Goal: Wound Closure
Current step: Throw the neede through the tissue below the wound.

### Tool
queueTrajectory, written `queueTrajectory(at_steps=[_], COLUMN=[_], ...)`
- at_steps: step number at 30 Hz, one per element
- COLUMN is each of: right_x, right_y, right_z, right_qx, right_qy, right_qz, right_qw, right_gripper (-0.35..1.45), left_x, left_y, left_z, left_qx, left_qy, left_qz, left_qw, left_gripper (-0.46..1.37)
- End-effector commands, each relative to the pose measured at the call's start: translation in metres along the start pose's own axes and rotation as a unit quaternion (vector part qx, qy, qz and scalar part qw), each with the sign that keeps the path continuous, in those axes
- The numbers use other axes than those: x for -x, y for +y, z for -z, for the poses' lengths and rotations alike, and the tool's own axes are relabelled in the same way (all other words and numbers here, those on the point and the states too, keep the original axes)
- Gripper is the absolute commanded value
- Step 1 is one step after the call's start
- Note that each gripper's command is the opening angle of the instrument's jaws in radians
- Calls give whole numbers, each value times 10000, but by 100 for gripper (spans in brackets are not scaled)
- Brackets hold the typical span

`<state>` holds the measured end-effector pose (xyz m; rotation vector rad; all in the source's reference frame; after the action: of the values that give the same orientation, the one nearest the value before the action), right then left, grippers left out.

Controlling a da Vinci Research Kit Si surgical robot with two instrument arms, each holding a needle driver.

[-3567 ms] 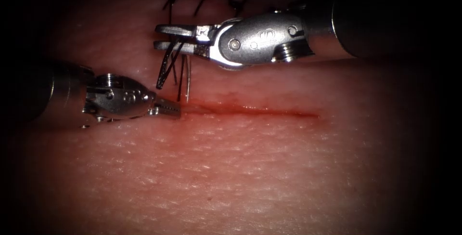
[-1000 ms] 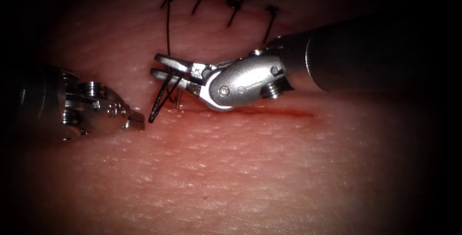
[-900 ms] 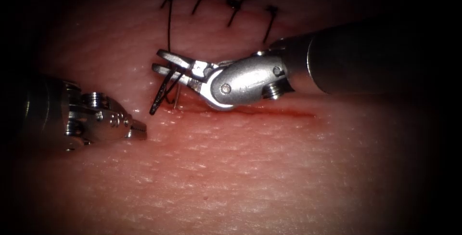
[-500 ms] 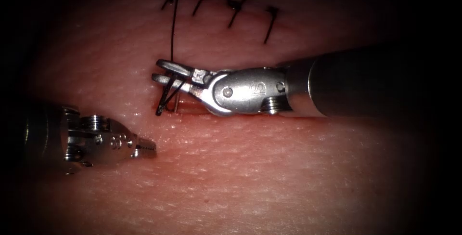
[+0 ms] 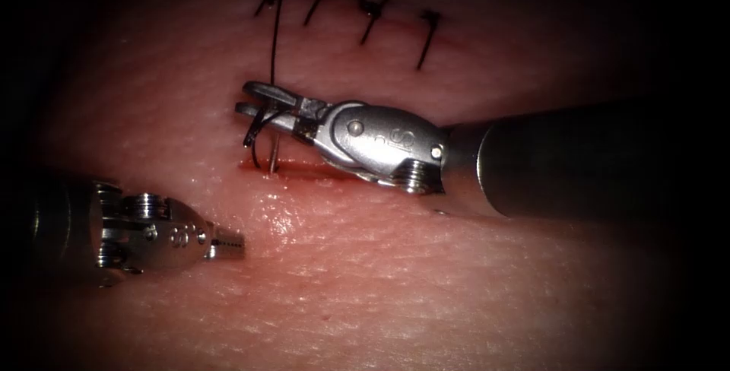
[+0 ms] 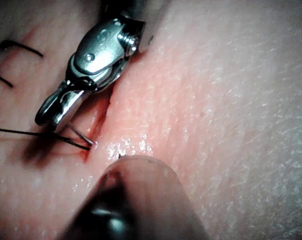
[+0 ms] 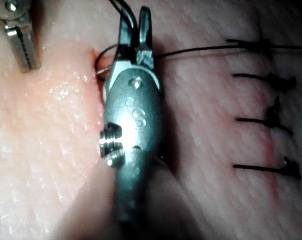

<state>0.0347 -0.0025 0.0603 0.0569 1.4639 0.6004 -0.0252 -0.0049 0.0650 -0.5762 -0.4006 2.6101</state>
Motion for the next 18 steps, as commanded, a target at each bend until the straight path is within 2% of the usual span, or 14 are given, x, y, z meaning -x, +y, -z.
queueTrajectory(at_steps=[1,6,9,13,18], right_x=[-1,-2,-5,-6,-5], right_y=[-2,2,4,6,7], right_z=[-1,-1,-1,0,0], right_qx=[1,37,32,7,56], right_qy=[-33,-67,-85,-128,-128], right_qz=[-105,-349,-453,-694,-895], right_qw=[9999,9994,9989,9975,9959], right_gripper=[-35,-35,-35,-35,-35], left_x=[0,5,9,13,12], left_y=[-1,-2,-3,-5,-6], left_z=[-1,-11,-16,-22,-22], left_qx=[15,18,52,47,53], left_qy=[12,57,86,92,92], left_qz=[-6,-67,-67,-47,-47], left_qw=[10000,10000,9999,9999,9999], left_gripper=[-9,-7,0,-6,-3])
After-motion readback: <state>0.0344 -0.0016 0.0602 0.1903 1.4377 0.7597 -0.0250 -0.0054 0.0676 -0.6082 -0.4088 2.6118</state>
